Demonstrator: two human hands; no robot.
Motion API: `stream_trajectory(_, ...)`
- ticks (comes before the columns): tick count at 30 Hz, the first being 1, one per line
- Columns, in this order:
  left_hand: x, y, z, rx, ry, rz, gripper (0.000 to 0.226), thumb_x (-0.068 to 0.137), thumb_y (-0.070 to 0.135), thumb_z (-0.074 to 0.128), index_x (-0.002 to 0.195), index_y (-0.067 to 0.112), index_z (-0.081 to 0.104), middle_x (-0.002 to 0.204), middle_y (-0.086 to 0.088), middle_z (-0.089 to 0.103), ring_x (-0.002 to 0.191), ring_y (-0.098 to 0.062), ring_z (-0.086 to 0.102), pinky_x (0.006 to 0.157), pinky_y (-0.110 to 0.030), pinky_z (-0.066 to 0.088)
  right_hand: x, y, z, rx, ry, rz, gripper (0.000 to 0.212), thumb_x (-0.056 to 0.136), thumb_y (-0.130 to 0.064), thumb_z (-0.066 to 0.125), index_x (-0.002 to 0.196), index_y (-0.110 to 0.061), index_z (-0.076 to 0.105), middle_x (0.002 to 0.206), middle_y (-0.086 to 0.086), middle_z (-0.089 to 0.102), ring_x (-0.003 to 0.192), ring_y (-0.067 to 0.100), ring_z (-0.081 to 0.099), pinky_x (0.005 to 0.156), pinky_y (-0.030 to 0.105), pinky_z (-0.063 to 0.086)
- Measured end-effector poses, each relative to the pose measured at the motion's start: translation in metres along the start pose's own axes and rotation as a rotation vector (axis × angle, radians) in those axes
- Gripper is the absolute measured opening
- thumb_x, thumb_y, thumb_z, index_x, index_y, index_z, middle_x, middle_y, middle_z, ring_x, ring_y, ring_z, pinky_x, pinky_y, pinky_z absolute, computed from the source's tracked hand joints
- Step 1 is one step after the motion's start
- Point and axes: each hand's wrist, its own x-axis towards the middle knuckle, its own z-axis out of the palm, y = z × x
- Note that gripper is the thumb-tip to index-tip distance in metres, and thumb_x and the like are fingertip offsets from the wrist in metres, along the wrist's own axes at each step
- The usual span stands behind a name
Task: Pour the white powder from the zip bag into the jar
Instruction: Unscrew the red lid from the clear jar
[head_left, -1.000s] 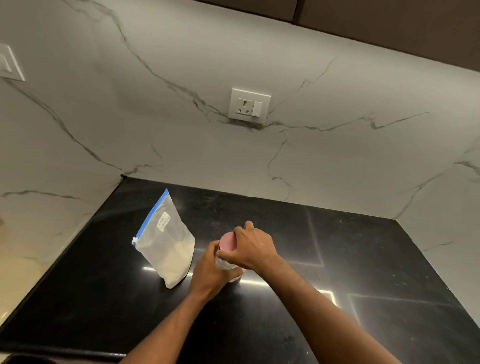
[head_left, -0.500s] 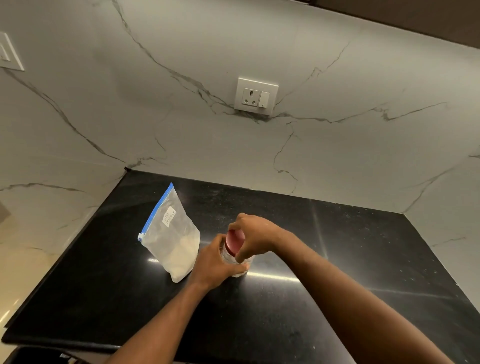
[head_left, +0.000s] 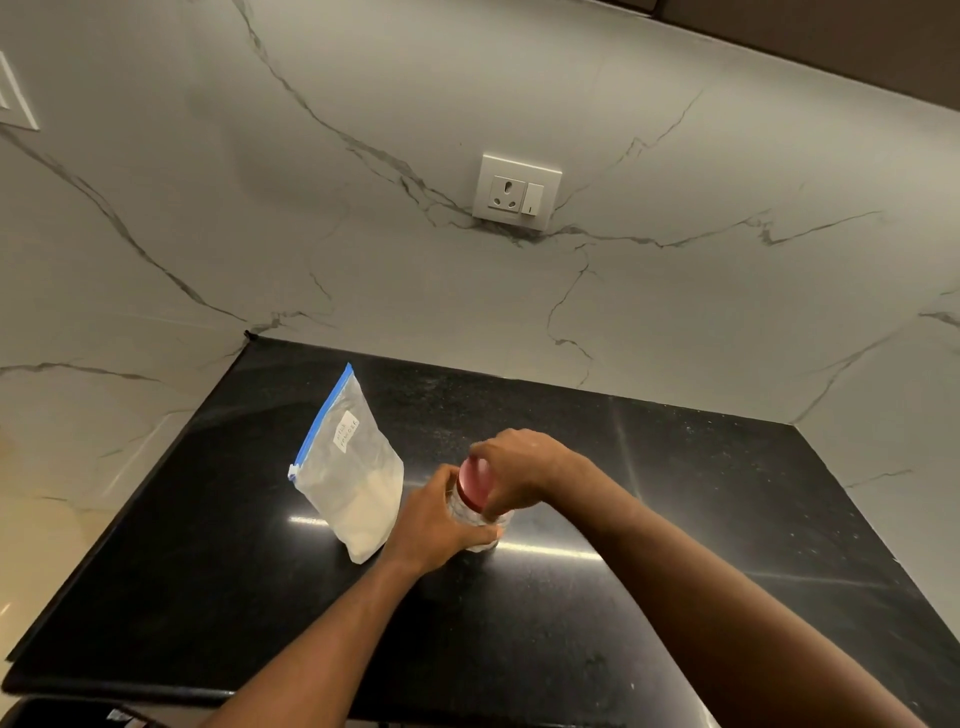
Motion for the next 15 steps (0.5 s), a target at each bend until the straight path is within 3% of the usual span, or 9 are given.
stream_trajectory(3, 0.004, -0.003, -0.002, -0.006, -0.019, -0.004, 0.094, 0.068, 0.065, 0.085, 0.145, 0.034, 0.039, 0.139, 0.014, 0.058, 0.128, -0.010, 0.058, 0.110, -0.031, 0.045, -0.005, -0.004, -0.010, 0.109, -0.107, -0.112, 0.064, 0.083, -0.023, 0.081, 0.141, -0.030, 0.055, 0.140, 0.002, 0.053, 0.127, 0.027, 0.052, 0.098, 0.041, 0.050)
stream_trajectory(6, 0.001, -0.006, -0.004, -0.079, -0.018, 0.047, 0.094, 0.070, 0.063, 0.085, 0.148, 0.038, 0.038, 0.138, 0.019, 0.055, 0.126, -0.006, 0.056, 0.107, -0.026, 0.044, -0.005, -0.003, -0.015, 0.456, -0.054, -0.123, 0.031, 0.088, -0.039, 0.075, 0.115, -0.024, 0.070, 0.125, -0.001, 0.062, 0.120, 0.026, 0.059, 0.099, 0.044, 0.054)
stream_trajectory(7, 0.000, -0.005, -0.005, -0.087, -0.009, 0.055, 0.091, 0.072, 0.060, 0.085, 0.148, 0.038, 0.039, 0.139, 0.018, 0.055, 0.127, -0.005, 0.054, 0.106, -0.024, 0.043, -0.003, -0.004, -0.014, 0.443, 0.022, -0.086, 0.038, 0.090, -0.050, 0.071, 0.115, -0.023, 0.069, 0.121, 0.000, 0.065, 0.115, 0.026, 0.062, 0.095, 0.043, 0.056)
stream_trajectory(9, -0.001, -0.005, -0.005, -0.069, -0.005, 0.053, 0.089, 0.073, 0.059, 0.086, 0.146, 0.036, 0.041, 0.137, 0.016, 0.056, 0.127, -0.007, 0.055, 0.106, -0.026, 0.043, 0.001, -0.004, -0.007, 0.178, 0.141, 0.052, 0.066, 0.087, -0.075, 0.055, 0.128, -0.022, 0.059, 0.118, 0.004, 0.067, 0.104, 0.028, 0.067, 0.082, 0.038, 0.058)
stream_trajectory(11, 0.001, -0.005, -0.005, -0.081, -0.006, 0.039, 0.090, 0.070, 0.060, 0.087, 0.143, 0.033, 0.042, 0.130, 0.017, 0.059, 0.123, -0.009, 0.060, 0.104, -0.026, 0.046, 0.006, -0.005, 0.007, -0.076, 0.138, 0.198, 0.085, 0.083, -0.088, 0.040, 0.126, -0.018, 0.059, 0.103, 0.006, 0.068, 0.087, 0.025, 0.067, 0.069, 0.032, 0.053)
stream_trajectory(13, 0.000, 0.001, -0.007, -0.013, -0.003, 0.037, 0.093, 0.072, 0.065, 0.083, 0.147, 0.032, 0.039, 0.136, 0.012, 0.059, 0.128, -0.016, 0.060, 0.108, -0.030, 0.046, 0.008, -0.008, 0.015, -0.062, 0.099, 0.254, 0.084, 0.083, -0.088, 0.038, 0.116, -0.015, 0.065, 0.091, 0.004, 0.067, 0.081, 0.021, 0.065, 0.067, 0.029, 0.050)
stream_trajectory(15, 0.001, 0.002, -0.009, 0.079, -0.025, 0.011, 0.094, 0.077, 0.067, 0.077, 0.152, 0.031, 0.034, 0.147, 0.007, 0.055, 0.136, -0.019, 0.056, 0.113, -0.034, 0.042, 0.007, -0.010, 0.013, 0.024, 0.068, 0.219, 0.073, 0.085, -0.078, 0.053, 0.124, -0.017, 0.063, 0.102, 0.003, 0.069, 0.089, 0.020, 0.066, 0.074, 0.029, 0.054)
